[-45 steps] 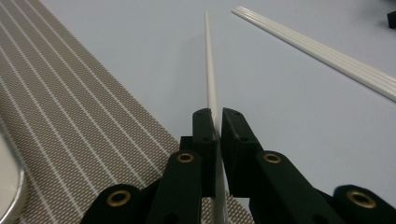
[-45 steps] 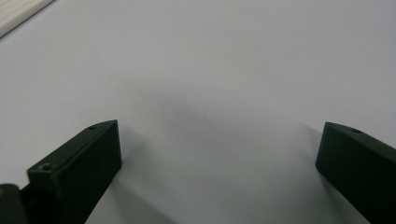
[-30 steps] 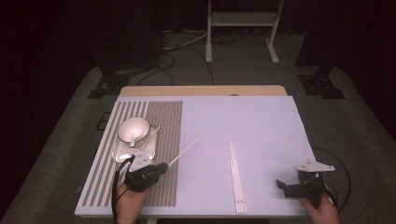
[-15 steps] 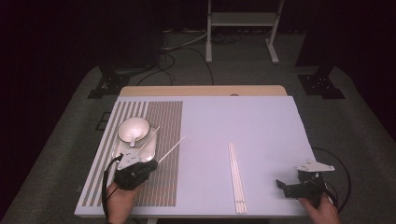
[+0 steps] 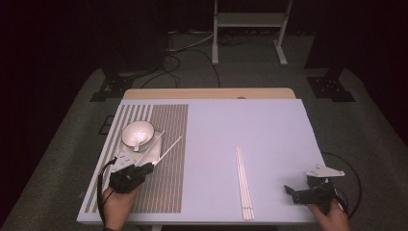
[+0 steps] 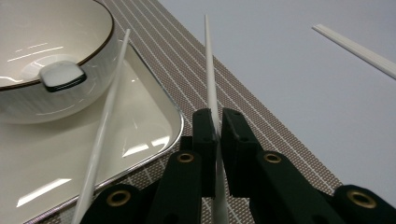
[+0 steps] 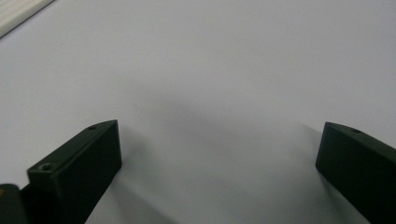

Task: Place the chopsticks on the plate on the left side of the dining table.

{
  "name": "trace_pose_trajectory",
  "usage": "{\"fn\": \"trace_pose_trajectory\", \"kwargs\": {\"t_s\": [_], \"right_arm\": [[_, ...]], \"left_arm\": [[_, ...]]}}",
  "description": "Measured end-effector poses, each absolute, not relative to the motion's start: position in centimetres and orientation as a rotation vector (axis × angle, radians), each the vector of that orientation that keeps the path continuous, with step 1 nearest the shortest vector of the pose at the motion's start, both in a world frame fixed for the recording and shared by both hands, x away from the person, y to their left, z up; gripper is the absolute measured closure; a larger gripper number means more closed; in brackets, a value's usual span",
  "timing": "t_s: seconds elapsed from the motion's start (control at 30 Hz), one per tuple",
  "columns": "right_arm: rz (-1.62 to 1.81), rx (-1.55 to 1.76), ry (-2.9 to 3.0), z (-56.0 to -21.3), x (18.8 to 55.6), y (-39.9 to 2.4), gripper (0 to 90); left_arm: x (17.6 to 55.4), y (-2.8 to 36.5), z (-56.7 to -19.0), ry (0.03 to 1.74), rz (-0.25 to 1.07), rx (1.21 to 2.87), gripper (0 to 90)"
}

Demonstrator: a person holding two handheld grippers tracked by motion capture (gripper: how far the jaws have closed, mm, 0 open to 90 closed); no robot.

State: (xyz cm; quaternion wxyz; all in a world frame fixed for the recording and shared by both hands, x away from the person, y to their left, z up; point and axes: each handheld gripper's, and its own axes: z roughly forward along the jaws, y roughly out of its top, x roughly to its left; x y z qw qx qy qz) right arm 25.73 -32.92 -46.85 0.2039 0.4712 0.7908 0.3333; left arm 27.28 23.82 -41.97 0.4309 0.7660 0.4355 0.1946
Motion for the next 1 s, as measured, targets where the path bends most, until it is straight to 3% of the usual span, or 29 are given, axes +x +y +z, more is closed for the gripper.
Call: {"fn": "trace_pose_trajectory", "kwargs": {"t_s": [1.0], "right_arm": [[0.93, 1.314, 2.206, -46.9, 25.7, -32.9, 0.0]], "left_arm": [[28.8, 25.9, -43.1, 1.205, 0.53, 1.897, 84.3]]}}
